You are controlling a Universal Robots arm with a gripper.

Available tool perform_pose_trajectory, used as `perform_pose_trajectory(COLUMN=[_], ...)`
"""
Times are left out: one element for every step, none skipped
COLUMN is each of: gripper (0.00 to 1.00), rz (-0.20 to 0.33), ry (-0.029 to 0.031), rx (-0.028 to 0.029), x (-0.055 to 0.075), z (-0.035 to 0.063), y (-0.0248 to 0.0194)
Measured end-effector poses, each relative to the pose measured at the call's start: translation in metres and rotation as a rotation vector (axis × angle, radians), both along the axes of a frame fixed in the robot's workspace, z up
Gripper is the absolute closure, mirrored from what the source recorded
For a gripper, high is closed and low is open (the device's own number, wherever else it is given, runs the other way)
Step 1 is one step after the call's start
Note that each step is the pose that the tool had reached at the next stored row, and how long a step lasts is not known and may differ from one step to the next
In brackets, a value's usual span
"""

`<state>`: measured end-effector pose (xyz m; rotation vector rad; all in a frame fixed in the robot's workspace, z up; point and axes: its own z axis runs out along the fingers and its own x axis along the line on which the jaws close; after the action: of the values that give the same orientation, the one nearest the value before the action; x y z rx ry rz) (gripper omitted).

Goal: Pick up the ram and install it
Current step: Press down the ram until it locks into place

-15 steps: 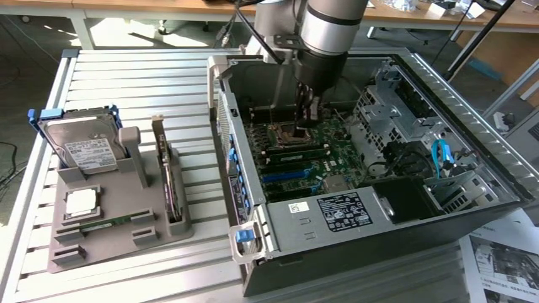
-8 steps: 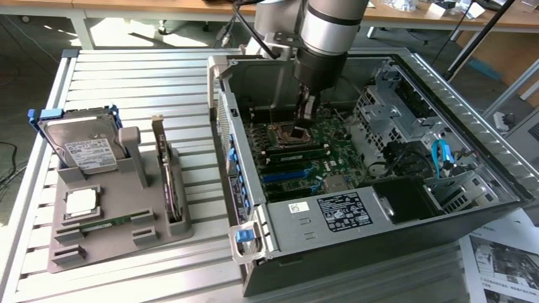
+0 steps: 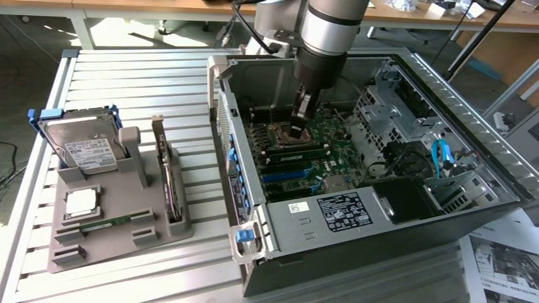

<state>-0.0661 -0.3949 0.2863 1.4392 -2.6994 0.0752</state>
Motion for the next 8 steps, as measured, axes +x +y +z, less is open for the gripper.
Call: perform_pose_trajectory(gripper=[0.89,0.89,0.89,0.89,0.89,0.89,0.89,0.89], rz=[-0.042,-0.088,-0.118,-0.136,-0.155,-0.186,-0.211,-0.227], ry=[-0.0001,0.0000,0.0000,0.0000,0.0000,0.0000,0.0000,0.0000], rx=[0.0001,0.0000,0.0000,-0.0001,-0.0001,-0.0001,-0.0001,0.0000], x=[0.0000,0.0000,0.0000,0.0000,0.0000,0.0000,0.0000,0.0000], z=[-0.0001,-0.0001,-0.0001,-0.0001,-0.0002,-0.0002,-0.0002,-0.0002], y=[0.0000,0.0000,0.0000,0.0000,0.0000,0.0000,0.0000,0.0000])
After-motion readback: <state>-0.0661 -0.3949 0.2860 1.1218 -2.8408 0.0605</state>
